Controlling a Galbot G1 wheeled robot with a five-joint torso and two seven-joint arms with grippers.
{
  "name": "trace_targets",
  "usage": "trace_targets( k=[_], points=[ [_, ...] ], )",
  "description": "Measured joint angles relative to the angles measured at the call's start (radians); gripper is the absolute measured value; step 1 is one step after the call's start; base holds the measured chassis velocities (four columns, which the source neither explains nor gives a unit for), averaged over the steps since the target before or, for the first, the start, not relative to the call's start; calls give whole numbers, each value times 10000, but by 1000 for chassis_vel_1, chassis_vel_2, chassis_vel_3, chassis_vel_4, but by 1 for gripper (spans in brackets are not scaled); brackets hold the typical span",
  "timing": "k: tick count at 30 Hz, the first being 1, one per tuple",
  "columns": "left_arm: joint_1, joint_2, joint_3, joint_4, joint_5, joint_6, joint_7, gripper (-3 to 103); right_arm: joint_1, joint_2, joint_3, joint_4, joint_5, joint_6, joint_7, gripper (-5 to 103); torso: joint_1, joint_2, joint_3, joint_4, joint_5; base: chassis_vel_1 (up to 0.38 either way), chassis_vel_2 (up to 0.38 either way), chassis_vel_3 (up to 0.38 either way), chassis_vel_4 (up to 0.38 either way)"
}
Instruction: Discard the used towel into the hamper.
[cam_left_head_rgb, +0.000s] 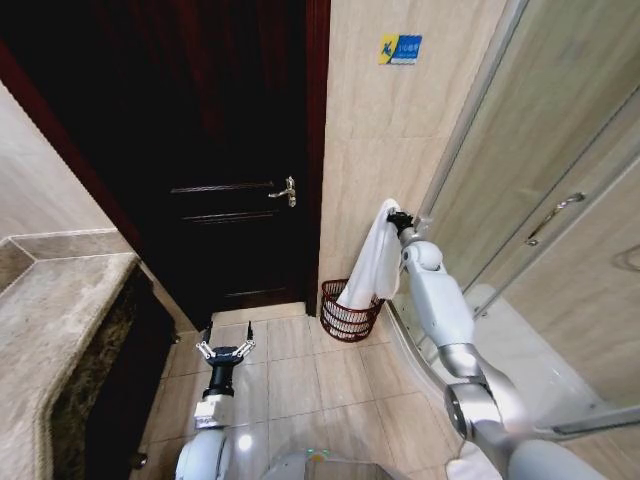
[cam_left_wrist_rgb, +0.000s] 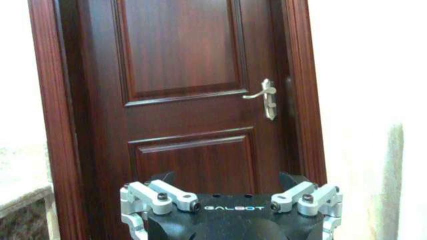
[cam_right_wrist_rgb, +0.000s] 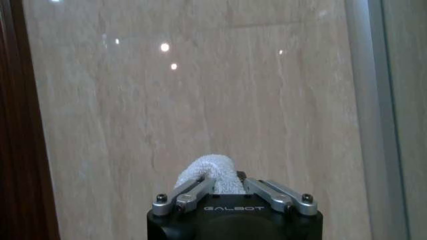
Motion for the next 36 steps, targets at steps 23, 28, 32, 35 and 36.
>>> trace_targets(
  k=[23, 28, 32, 35, 36],
  points=[
    [83, 0, 5, 79, 150, -103, 101, 100, 801, 515, 223, -1936, -563, 1157, -338, 4, -614, -1331, -714, 1, 0, 0, 0, 0, 0],
    [95, 0, 10, 79, 150, -115, 103, 100, 851, 572, 269, -2207, -607, 1198, -339, 4, -752, -1633, -881, 0, 0, 0, 0, 0, 0],
    [120, 0, 0, 46, 147, -123, 106, 100, 936, 592, 307, -2373, -635, 1248, -349, 4, -848, -1848, -999, 1, -2, 0, 0, 0, 0],
    [139, 0, -12, 26, 142, -134, 105, 100, 952, 604, 318, -2384, -636, 1248, -363, 4, -915, -1995, -1080, 1, -1, 0, 0, 0, 0],
    [150, 0, -12, 21, 137, -139, 106, 100, 952, 613, 321, -2383, -636, 1248, -363, 4, -954, -2079, -1126, 1, -1, 0, 0, 0, 0]
  ],
)
